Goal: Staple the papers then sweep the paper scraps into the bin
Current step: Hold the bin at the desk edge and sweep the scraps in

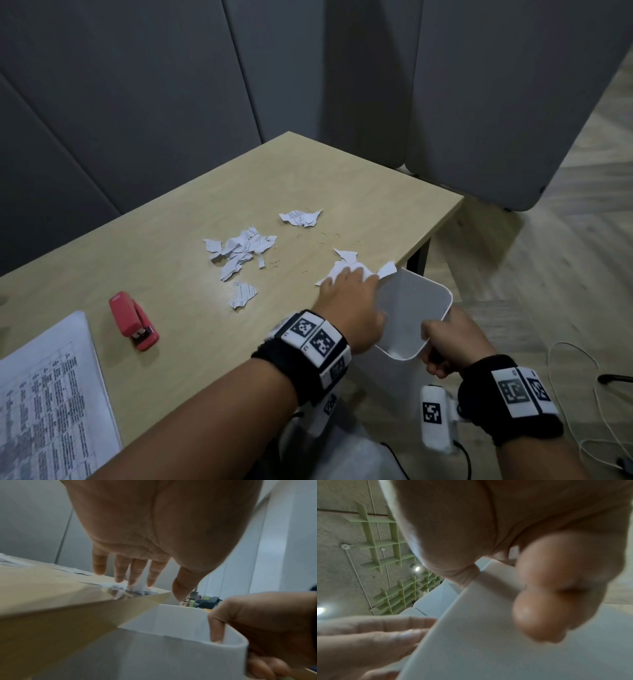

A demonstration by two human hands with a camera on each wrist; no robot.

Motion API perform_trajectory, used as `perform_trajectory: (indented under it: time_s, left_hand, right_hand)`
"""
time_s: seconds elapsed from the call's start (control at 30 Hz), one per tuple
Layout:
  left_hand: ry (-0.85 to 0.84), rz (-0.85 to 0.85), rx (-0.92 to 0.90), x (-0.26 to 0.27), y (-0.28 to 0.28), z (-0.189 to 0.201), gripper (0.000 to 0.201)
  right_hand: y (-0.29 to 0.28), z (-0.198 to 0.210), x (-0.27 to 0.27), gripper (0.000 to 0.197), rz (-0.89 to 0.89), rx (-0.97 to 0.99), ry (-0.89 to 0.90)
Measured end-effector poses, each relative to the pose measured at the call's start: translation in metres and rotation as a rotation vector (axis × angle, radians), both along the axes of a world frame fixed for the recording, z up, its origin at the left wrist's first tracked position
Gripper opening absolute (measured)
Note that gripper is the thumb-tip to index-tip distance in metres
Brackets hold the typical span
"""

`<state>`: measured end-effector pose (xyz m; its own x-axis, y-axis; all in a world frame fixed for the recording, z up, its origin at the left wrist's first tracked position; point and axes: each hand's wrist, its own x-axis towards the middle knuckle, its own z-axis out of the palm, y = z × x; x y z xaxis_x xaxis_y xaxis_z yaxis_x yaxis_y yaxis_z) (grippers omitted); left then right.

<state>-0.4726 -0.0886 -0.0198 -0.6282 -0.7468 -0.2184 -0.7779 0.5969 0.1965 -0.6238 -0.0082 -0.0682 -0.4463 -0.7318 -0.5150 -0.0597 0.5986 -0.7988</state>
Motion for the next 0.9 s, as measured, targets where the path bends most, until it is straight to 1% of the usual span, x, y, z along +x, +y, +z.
perform_trajectory:
  time_s: [0.07,0.17,0.23,0.27,0.33,0.4,0.47,0.5,0.57,0.67,0.77,0.83,0.9]
  left_hand:
    - [0.042,-0.085,-0.019,-0.004,0.014,0.0,0.059]
    - [0.177,-0.177,-0.016,-0.007,0.03,-0.001,0.054]
    - [0.237,-0.179,-0.019,-0.007,0.031,0.0,0.049]
    - [0.254,-0.136,-0.04,-0.007,0.027,0.002,0.048]
    - [0.238,0.026,-0.07,-0.004,0.014,0.004,0.052]
    - [0.112,0.189,-0.018,-0.001,-0.004,0.004,0.063]
    - [-0.024,0.248,0.051,0.002,-0.014,0.0,0.068]
    - [-0.062,0.231,0.071,0.003,-0.015,-0.002,0.067]
    - [-0.07,0.153,0.09,0.001,-0.008,-0.006,0.06]
    - [-0.02,0.025,0.093,-0.004,0.011,-0.007,0.062]
    - [0.092,-0.105,0.062,-0.008,0.025,-0.006,0.062]
    - [0.152,-0.13,0.056,-0.01,0.029,-0.005,0.06]
    - [0.208,-0.086,0.018,-0.01,0.024,-0.002,0.059]
  right_hand:
    - [0.0,0.002,0.001,0.023,-0.001,-0.003,-0.003]
    - [0.0,0.003,-0.001,0.02,-0.001,0.002,-0.007]
    - [-0.001,0.002,-0.002,0.02,-0.008,0.009,-0.008]
    - [-0.001,0.002,-0.002,0.021,-0.009,0.011,-0.005]
    - [-0.001,0.0,-0.003,0.022,-0.016,0.012,-0.007]
    - [-0.001,-0.001,-0.003,0.025,-0.02,0.012,-0.019]
    - [0.0,-0.002,-0.003,0.03,-0.019,0.008,-0.014]
    - [0.0,-0.002,-0.003,0.031,-0.019,0.008,-0.008]
    - [0.0,-0.002,-0.003,0.031,-0.02,0.006,-0.004]
    - [0.0,0.001,-0.002,0.025,-0.009,0.005,-0.007]
    - [0.0,0.003,-0.002,0.021,0.0,0.009,-0.015]
    - [0.001,0.002,-0.002,0.021,-0.008,0.005,-0.023]
    - [0.0,0.001,-0.002,0.022,-0.008,0.008,-0.014]
